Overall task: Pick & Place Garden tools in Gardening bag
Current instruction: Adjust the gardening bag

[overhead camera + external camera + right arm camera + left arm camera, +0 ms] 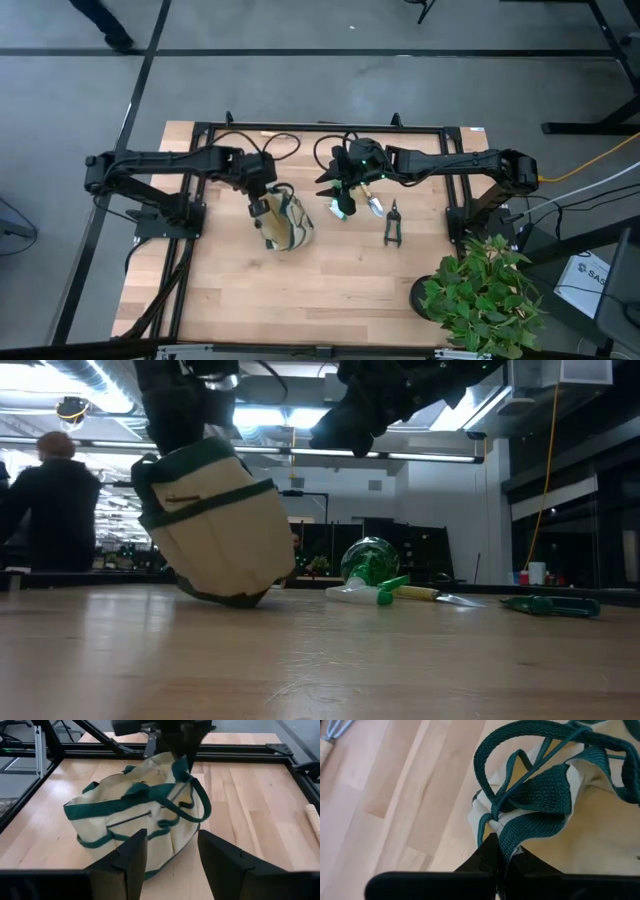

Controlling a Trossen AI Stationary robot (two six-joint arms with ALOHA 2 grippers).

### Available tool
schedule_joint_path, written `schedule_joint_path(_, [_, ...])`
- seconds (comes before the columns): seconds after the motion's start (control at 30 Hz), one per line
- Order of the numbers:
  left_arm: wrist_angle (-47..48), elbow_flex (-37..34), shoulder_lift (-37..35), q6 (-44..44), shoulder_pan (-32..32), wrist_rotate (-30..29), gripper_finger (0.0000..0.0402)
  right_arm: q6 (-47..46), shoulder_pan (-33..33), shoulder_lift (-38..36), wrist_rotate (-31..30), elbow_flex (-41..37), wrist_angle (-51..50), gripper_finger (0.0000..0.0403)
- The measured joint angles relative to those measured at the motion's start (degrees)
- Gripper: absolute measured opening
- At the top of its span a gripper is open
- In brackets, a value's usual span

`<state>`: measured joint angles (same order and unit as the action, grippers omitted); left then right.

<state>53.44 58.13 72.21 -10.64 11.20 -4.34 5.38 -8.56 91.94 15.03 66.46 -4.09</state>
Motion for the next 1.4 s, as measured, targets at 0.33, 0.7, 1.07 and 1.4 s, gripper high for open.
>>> schedule_joint_path(0.33, [-5.0,0.0,0.0,2.0,5.6,2.4,0.0011,0.0,0.0,0.0,0.0,0.0,0.6,0.0179])
schedule_joint_path(0.7, [-7.0,0.0,0.0,0.5,8.1,5.0,0.0083,-0.3,0.0,0.0,0.0,0.0,0.4,0.0179])
schedule_joint_path(1.07, [-7.0,0.0,0.0,0.7,10.2,6.1,0.0147,-2.4,0.0,0.0,0.1,0.0,-0.1,0.0179])
schedule_joint_path(1.4, [-6.9,0.1,-0.5,4.1,10.4,6.1,0.0175,-2.6,0.0,0.0,0.2,0.0,0.0,0.0179])
